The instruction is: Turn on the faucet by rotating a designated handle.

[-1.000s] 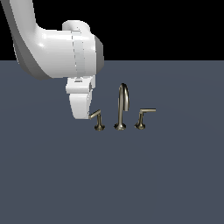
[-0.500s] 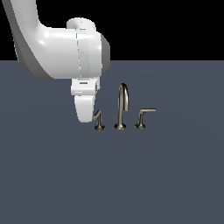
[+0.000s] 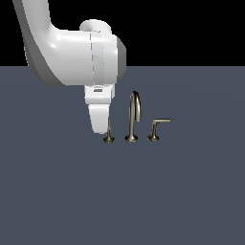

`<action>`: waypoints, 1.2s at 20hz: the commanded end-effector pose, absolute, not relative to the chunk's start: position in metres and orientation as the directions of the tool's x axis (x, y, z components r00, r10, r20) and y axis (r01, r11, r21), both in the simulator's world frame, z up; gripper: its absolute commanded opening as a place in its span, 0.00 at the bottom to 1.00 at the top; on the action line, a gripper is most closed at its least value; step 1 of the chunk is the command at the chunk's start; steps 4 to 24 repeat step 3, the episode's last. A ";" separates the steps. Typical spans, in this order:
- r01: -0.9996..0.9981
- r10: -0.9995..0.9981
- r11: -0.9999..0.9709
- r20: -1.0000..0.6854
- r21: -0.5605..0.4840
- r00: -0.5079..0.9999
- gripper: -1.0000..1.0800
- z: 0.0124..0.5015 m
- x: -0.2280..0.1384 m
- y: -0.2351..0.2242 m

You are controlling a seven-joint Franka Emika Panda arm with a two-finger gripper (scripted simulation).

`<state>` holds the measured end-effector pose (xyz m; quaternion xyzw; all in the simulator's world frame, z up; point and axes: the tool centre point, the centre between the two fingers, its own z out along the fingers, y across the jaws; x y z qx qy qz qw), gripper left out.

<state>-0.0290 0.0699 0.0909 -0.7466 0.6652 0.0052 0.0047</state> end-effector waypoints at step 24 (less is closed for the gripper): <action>-0.998 -0.998 -0.056 0.000 0.000 0.056 0.00 0.091 -0.020 0.016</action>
